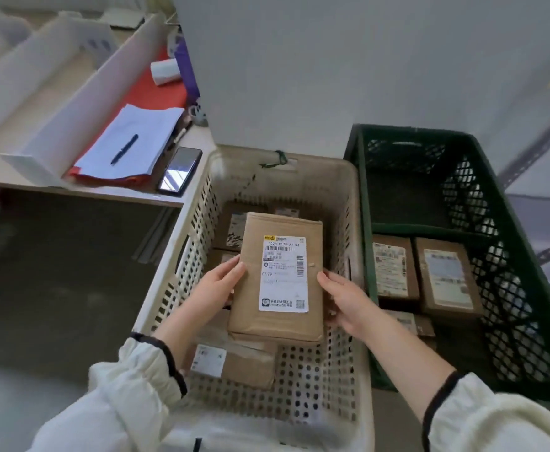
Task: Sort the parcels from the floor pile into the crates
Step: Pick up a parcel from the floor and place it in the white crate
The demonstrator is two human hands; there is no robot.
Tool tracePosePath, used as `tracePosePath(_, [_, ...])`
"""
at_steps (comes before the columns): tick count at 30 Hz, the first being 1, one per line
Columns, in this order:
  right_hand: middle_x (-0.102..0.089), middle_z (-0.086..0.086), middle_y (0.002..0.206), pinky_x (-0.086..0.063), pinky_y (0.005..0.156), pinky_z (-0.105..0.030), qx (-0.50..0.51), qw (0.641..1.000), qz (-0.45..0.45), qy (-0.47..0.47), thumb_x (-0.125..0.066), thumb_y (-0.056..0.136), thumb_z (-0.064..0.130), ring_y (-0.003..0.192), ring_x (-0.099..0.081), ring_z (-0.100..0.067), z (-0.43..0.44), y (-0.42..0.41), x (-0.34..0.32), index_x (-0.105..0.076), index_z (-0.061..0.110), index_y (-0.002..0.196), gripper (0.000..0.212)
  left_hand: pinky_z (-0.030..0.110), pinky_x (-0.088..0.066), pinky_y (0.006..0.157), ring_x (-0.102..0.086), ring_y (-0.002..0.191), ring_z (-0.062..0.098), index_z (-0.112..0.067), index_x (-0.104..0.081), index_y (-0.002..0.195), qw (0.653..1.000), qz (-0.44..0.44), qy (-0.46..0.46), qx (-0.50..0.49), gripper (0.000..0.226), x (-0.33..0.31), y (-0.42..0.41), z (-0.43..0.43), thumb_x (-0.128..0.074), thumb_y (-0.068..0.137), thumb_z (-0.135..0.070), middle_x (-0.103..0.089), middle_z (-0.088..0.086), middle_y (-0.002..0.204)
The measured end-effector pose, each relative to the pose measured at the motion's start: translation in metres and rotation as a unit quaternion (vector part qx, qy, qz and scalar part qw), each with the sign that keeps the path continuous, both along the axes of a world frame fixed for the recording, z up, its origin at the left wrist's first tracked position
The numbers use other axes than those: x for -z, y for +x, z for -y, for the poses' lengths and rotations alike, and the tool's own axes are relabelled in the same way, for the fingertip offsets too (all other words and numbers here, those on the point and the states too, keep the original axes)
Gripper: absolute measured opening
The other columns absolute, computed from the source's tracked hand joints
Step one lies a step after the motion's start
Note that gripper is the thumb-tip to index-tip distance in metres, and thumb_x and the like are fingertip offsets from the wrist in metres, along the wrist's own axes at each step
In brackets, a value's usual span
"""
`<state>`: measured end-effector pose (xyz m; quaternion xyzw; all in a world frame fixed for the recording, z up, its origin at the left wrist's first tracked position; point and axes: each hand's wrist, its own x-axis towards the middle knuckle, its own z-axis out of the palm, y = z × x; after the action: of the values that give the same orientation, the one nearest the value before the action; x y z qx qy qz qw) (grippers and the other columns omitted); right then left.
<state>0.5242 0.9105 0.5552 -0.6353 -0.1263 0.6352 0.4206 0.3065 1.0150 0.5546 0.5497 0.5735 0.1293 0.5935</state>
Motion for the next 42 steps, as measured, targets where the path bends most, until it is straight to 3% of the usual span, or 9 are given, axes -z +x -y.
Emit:
tracePosePath(6, [-0.069,0.006,0.101,-0.055,0.059,-0.030,-0.076,0.993,-0.032,-0.083,-0.043,0.100,0.022,0.080,-0.067,-0.011,-0.011,-0.051,0.071,-0.052,0.023,0.125,0.027,0.021,-0.046,0.067,-0.059,0.089,0.002,-0.035,-0.052,0.130,0.994,-0.067,-0.075,-0.030,0.034,0.053,-0.051,0.011,-0.045,0.097,-0.041,-0.064,-0.020,0.101])
tracePosePath(10, [-0.057,-0.002,0.132,-0.046,0.097,-0.052,-0.107,0.985,-0.047,-0.123,-0.041,0.100,0.019,0.116,-0.057,-0.024,-0.017,-0.094,0.120,-0.040,0.018,0.137,0.037,0.021,-0.042,0.076,-0.058,0.094,0.003,-0.028,-0.052,0.132,0.986,-0.155,-0.046,-0.031,0.034,0.077,-0.073,0.014,-0.040,0.101,-0.031,-0.063,-0.007,0.122])
tracePosePath(13, [-0.040,-0.002,0.147,-0.042,0.101,-0.052,-0.109,0.983,-0.064,-0.136,-0.043,0.098,0.018,0.131,-0.044,-0.024,-0.027,-0.121,0.141,-0.027,0.017,0.146,0.050,0.024,-0.037,0.093,-0.052,0.119,0.021,-0.017,-0.048,0.138,0.967,-0.241,0.037,-0.068,0.039,0.093,-0.077,0.009,-0.040,0.099,-0.017,-0.056,0.004,0.134])
tracePosePath(19, [-0.040,0.002,0.147,-0.050,0.077,-0.033,-0.125,0.983,-0.030,-0.134,-0.045,0.098,0.022,0.123,-0.050,-0.021,-0.053,-0.145,0.157,-0.023,0.020,0.148,0.056,0.024,-0.038,0.076,-0.061,0.099,0.030,-0.011,-0.056,0.123,0.923,-0.346,0.153,-0.068,0.036,0.113,-0.084,0.000,-0.040,0.092,-0.003,-0.067,0.013,0.110])
tracePosePath(22, [-0.043,0.002,0.143,-0.046,0.058,-0.024,-0.127,0.982,0.002,-0.137,-0.046,0.097,0.020,0.109,-0.055,-0.018,-0.059,-0.148,0.156,-0.025,0.019,0.147,0.055,0.030,-0.042,0.084,-0.060,0.104,0.030,-0.009,-0.057,0.123,0.905,-0.380,0.186,-0.047,0.035,0.115,-0.085,0.001,-0.042,0.092,-0.003,-0.065,0.013,0.113])
tracePosePath(27, [-0.050,-0.002,0.136,-0.047,0.054,-0.023,-0.126,0.981,0.031,-0.146,-0.051,0.095,0.018,0.099,-0.056,-0.016,-0.060,-0.151,0.152,-0.030,0.019,0.144,0.054,0.044,-0.051,0.086,-0.063,0.106,0.037,0.001,-0.068,0.106,0.880,-0.402,0.249,0.043,0.031,0.119,-0.081,0.018,-0.067,0.075,0.003,-0.065,0.020,0.117])
tracePosePath(31, [-0.050,-0.005,0.134,-0.052,0.069,-0.032,-0.175,0.970,0.027,-0.168,-0.058,0.092,0.022,0.106,-0.055,-0.021,-0.063,-0.141,0.141,-0.028,0.017,0.145,0.061,0.036,-0.043,0.096,-0.053,0.117,0.031,-0.007,-0.061,0.119,0.893,-0.414,0.174,0.034,0.033,0.124,-0.084,0.024,-0.053,0.088,-0.013,-0.054,0.011,0.134])
tracePosePath(38, [-0.046,-0.009,0.138,-0.048,0.089,-0.041,-0.270,0.946,0.117,-0.133,-0.059,0.091,0.028,0.118,-0.050,-0.028,-0.065,-0.096,0.084,-0.032,0.016,0.143,0.060,0.027,-0.044,0.071,-0.061,0.093,0.021,-0.018,-0.066,0.109,0.893,-0.386,0.230,0.024,0.031,0.087,-0.069,0.029,-0.043,0.090,-0.009,-0.066,0.000,0.101])
tracePosePath(42, [-0.049,-0.011,0.130,-0.046,0.095,-0.044,-0.298,0.941,0.130,-0.098,-0.059,0.091,0.024,0.113,-0.052,-0.028,-0.066,-0.080,0.039,-0.030,0.016,0.144,0.062,0.030,-0.048,0.074,-0.061,0.099,0.019,-0.021,-0.059,0.121,0.891,-0.390,0.232,0.014,0.036,0.051,-0.059,0.036,-0.039,0.092,-0.015,-0.067,-0.001,0.109])
